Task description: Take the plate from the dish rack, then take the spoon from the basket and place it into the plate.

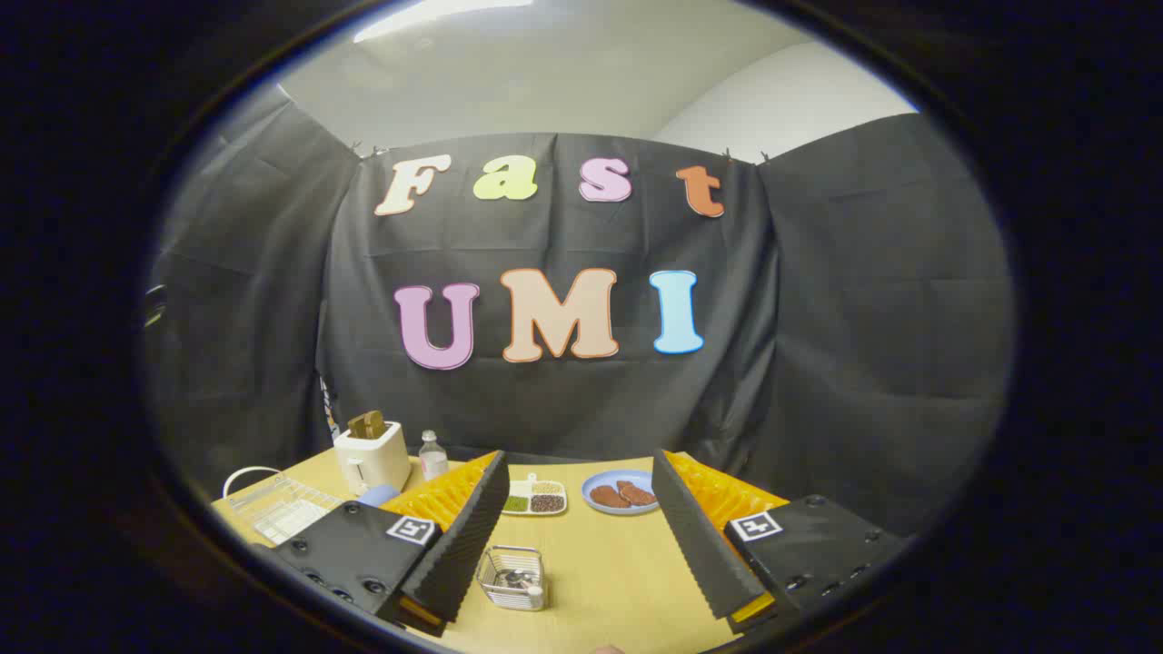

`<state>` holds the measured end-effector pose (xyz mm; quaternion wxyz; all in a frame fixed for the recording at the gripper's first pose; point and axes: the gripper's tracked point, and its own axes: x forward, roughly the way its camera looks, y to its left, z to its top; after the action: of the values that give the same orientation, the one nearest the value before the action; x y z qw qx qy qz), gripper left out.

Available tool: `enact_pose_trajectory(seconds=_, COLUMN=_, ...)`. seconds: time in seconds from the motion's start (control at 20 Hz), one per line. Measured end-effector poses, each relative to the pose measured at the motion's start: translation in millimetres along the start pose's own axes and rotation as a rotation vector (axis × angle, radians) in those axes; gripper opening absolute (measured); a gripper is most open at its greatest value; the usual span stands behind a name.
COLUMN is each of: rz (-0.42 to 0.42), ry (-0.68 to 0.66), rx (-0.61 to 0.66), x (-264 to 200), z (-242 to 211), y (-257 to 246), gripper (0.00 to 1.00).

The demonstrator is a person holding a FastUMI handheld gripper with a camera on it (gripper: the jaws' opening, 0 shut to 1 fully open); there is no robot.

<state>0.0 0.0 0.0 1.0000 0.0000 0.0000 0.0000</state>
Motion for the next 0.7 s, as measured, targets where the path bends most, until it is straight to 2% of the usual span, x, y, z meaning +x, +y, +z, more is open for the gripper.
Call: enact_pose_trajectory(seconds=0.7, rz=-0.031, ry=-0.03, rx=-0.001, x=17, z=10, y=-20, gripper=1.0)
